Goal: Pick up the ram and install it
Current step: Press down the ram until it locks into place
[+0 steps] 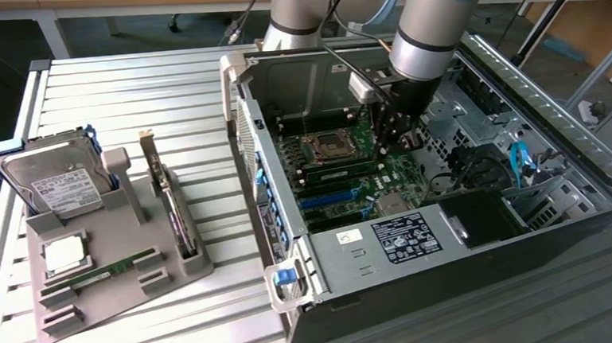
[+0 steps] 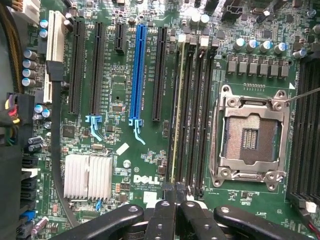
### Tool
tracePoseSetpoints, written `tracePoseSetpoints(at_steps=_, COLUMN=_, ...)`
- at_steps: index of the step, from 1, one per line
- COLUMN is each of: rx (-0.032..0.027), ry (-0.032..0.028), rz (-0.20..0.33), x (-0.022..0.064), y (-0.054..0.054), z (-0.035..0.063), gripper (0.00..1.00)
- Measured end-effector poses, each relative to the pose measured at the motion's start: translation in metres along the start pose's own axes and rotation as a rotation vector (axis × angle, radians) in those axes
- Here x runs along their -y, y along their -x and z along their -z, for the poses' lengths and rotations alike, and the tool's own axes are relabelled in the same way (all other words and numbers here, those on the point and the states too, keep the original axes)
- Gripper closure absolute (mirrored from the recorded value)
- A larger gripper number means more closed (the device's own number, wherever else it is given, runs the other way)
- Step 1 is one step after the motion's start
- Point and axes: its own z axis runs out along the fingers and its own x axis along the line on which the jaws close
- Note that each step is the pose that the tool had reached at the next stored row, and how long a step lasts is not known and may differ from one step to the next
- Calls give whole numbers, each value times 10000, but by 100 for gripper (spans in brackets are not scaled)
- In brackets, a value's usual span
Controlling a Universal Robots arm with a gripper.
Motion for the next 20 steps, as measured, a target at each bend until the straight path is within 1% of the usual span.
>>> tracePoseSetpoints(at_steps=3, rx=0, ry=0, rz=6, x=0, y=0, z=-39, gripper=89)
tracePoseSetpoints(at_steps=8, rx=-3, ry=0, rz=6, x=-1, y=0, z=-73, gripper=89)
tracePoseSetpoints(at_steps=17, rx=-5, ry=0, rz=6, x=-1, y=1, z=-78, gripper=89)
tracePoseSetpoints(at_steps=20, rx=6, ry=-3, rz=5, x=0, y=2, z=-65, gripper=89)
